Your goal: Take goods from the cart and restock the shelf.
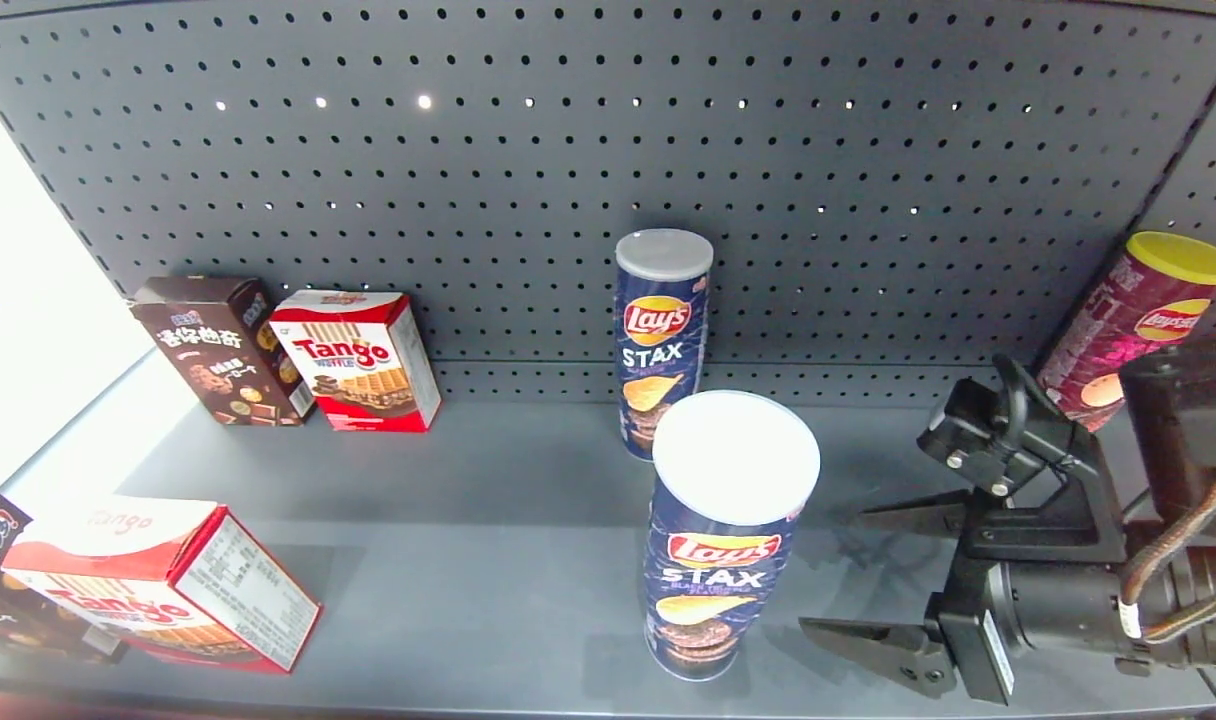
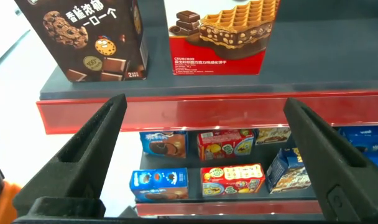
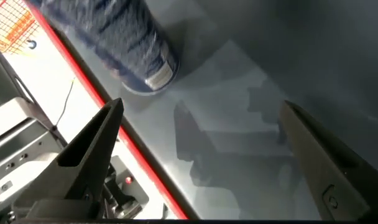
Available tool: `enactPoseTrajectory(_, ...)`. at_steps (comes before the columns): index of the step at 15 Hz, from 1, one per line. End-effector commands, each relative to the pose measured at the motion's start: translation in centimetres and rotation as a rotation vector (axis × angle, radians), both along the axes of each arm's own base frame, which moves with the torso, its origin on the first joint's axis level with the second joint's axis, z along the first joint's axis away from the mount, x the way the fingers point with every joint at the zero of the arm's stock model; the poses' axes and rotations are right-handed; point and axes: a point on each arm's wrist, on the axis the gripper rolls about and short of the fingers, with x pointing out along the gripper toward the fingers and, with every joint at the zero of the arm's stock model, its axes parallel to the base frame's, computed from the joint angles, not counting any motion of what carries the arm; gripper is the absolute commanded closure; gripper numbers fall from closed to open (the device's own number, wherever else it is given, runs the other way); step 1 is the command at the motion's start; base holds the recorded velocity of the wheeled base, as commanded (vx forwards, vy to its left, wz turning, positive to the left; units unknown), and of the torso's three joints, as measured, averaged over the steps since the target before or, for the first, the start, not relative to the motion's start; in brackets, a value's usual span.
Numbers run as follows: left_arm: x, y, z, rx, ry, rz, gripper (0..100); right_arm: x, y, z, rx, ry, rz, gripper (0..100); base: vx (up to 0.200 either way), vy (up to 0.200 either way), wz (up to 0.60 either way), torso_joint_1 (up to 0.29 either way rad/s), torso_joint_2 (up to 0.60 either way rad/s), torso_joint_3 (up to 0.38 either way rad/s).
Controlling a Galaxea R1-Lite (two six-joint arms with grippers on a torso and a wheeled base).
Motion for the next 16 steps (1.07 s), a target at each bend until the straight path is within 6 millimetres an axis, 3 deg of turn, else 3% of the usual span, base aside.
enactPoseTrajectory(1,0.0,0.0,0.0,0.0,0.001,0.0,0,0.8,0.7,-0.2,-0.01,0.011,0.003,0,0.0,0.0,0.0,0.0,0.0,0.0)
enactPoseTrajectory(9,0.0,0.0,0.0,0.0,0.004,-0.003,0,2.3,2.3,-0.3,-0.025,0.01,0.019,0,0.0,0.0,0.0,0.0,0.0,0.0)
enactPoseTrajectory(16,0.0,0.0,0.0,0.0,0.006,-0.003,0,2.4,2.2,0.0,-0.015,0.001,0.015,0,0.0,0.0,0.0,0.0,0.0,0.0)
